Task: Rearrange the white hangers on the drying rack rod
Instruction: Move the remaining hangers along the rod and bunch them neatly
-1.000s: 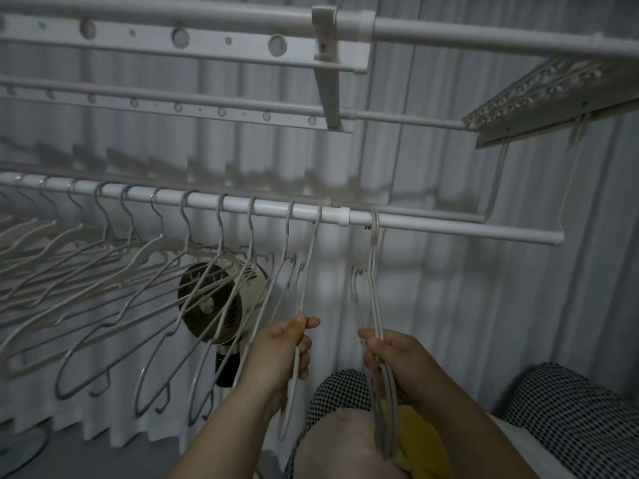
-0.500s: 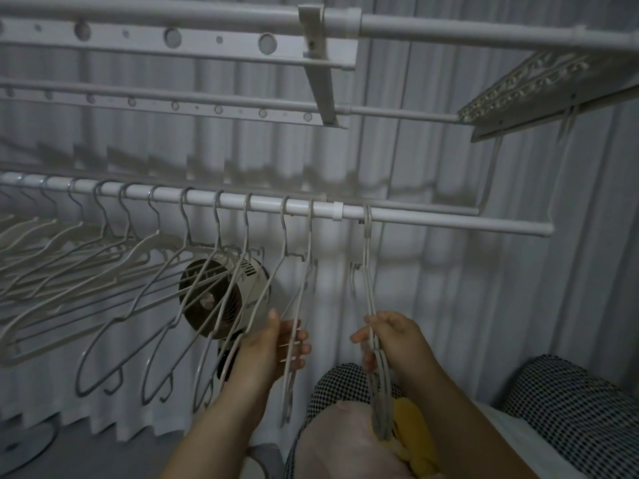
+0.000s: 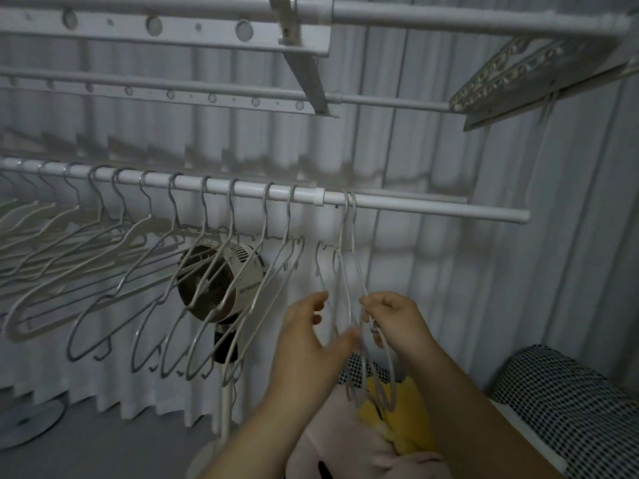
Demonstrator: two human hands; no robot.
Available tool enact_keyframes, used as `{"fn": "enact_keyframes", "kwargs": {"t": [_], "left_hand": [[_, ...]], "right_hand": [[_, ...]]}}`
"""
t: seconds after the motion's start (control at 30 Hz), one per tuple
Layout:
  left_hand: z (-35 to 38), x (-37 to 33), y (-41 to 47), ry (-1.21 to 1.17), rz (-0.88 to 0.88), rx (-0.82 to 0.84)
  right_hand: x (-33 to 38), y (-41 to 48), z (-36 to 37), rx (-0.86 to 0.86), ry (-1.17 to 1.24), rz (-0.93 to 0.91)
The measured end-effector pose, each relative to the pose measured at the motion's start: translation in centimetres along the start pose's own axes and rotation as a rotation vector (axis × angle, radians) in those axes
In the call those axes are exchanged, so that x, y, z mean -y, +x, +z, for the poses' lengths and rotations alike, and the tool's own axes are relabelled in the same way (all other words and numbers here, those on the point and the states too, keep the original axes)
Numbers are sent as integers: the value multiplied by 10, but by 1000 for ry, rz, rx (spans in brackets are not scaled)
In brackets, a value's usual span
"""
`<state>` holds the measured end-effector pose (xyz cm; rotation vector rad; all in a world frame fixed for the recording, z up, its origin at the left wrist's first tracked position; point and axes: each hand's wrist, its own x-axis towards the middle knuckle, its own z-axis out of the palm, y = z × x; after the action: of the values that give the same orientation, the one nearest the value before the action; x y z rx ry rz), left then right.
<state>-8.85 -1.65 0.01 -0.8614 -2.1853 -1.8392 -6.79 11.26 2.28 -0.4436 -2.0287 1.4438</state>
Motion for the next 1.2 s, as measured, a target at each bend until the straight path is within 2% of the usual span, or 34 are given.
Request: {"fn": "enact_keyframes", "kwargs": {"t": [0.2,0.3,0.4,0.53,0.77,1.2], "left_hand": [[44,9,8,-83,-244,158],[55,12,10,-276,-369,193],[62,12,11,-470,-458,159],[62,9,9,-548,-419,200],[45,23,7,-538,-367,76],[23,33,3,-556,-289,76]], "right_hand": [[-4,1,-17,43,8,-10],[-6,2,-24,61,-3,-24],[-9,3,-27,74,-2,-25],[-10,4,-29,89,14,-35],[-17,7,-33,58,23,-46],[-21,9,-19,65,40,-71]]}}
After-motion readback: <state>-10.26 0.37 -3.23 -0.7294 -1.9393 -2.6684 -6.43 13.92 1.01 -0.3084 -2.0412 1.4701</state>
